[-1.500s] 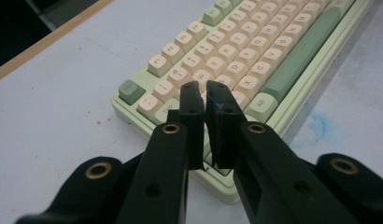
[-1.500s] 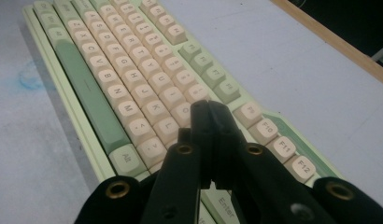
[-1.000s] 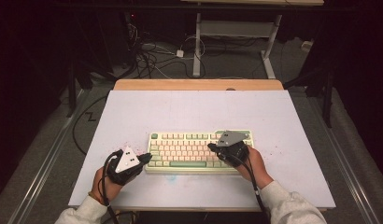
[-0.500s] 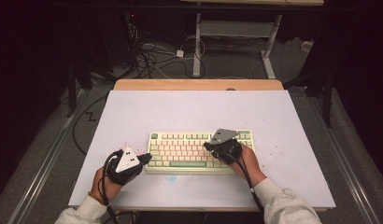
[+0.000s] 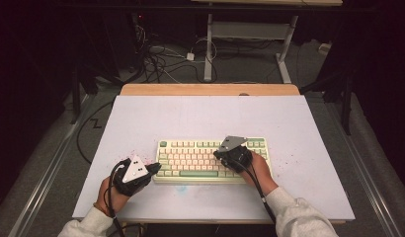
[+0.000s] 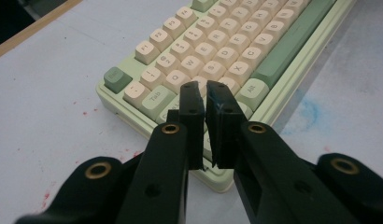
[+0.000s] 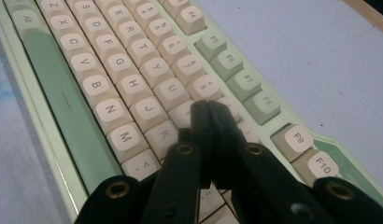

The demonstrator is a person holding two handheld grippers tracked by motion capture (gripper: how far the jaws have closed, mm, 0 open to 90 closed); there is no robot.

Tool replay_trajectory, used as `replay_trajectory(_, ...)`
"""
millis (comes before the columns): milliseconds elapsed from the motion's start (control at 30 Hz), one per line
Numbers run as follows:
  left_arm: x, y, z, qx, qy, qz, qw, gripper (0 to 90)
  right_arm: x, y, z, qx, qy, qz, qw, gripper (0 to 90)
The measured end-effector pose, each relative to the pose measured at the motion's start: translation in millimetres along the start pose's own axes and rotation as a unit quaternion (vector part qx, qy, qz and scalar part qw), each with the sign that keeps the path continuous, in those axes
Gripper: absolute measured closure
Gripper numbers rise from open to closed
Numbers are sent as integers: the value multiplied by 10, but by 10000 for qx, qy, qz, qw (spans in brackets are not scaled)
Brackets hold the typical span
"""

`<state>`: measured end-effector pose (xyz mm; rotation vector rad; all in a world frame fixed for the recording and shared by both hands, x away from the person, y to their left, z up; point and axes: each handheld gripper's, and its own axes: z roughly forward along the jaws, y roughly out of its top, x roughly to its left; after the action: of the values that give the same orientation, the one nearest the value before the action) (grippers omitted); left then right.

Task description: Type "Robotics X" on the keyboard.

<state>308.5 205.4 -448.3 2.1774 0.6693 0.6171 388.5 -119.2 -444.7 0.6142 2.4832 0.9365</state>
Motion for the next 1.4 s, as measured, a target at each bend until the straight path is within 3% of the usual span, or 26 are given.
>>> replay_trajectory(567,-12,1,11,56,-56,41,10000,835,-5,4,22,13,-27,20,10000,900)
replay_trajectory(800,-16,3,9,42,-56,41,10000,835,15,10,60,226,51,-68,9997,900)
replay_trajectory(1400,2,34,-11,-34,-14,34,10000,835,16,11,-234,-487,-86,89,9987,900)
